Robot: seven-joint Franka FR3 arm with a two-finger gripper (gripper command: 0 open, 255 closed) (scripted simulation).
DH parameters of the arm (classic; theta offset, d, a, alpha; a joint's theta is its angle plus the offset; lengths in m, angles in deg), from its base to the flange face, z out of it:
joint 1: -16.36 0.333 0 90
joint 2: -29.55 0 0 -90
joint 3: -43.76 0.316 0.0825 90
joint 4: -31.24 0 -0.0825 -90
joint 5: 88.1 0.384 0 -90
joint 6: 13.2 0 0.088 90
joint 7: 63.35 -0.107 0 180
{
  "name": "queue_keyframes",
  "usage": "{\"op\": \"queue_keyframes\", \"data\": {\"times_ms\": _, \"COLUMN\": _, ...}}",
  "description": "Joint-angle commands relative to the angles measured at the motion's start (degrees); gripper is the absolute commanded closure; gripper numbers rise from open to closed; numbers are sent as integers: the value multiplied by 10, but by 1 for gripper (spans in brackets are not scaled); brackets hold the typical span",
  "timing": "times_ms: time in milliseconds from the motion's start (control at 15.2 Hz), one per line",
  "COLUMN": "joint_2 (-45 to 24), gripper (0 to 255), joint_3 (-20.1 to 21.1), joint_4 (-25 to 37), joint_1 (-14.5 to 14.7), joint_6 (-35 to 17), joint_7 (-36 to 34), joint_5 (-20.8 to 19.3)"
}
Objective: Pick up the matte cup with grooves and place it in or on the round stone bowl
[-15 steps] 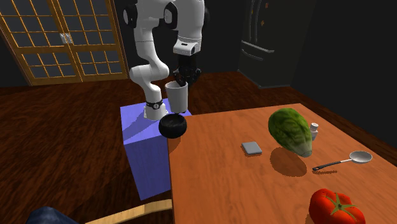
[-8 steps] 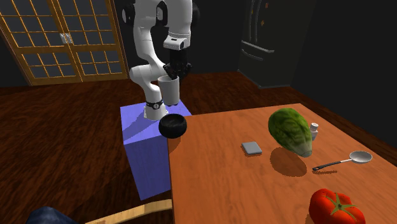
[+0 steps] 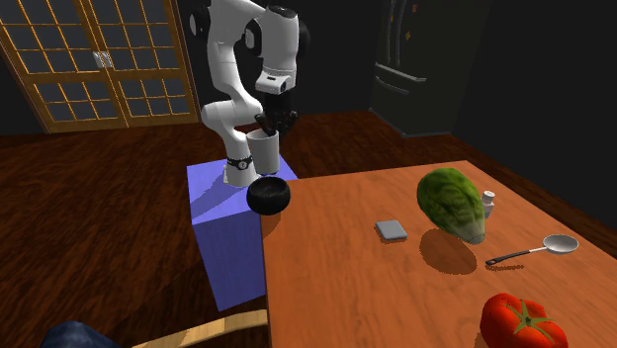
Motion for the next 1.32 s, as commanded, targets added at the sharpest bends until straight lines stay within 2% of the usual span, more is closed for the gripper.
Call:
{"op": "queue_keyframes", "data": {"times_ms": 0, "joint_2": -1, "gripper": 255, "joint_3": 1, "joint_4": -15, "joint_1": 0, "joint_6": -17, "joint_7": -1, "joint_5": 0}}
{"op": "queue_keyframes", "data": {"times_ms": 594, "joint_2": -14, "gripper": 255, "joint_3": 4, "joint_4": -77, "joint_1": 1, "joint_6": -91, "joint_7": -6, "joint_5": -1}}
{"op": "queue_keyframes", "data": {"times_ms": 1122, "joint_2": -14, "gripper": 255, "joint_3": 4, "joint_4": -77, "joint_1": 1, "joint_6": -91, "joint_7": -6, "joint_5": -1}}
{"op": "queue_keyframes", "data": {"times_ms": 1188, "joint_2": -14, "gripper": 0, "joint_3": 4, "joint_4": -77, "joint_1": 1, "joint_6": -91, "joint_7": -6, "joint_5": -1}}
{"op": "queue_keyframes", "data": {"times_ms": 1254, "joint_2": -14, "gripper": 0, "joint_3": 4, "joint_4": -77, "joint_1": 1, "joint_6": -91, "joint_7": -6, "joint_5": -1}}
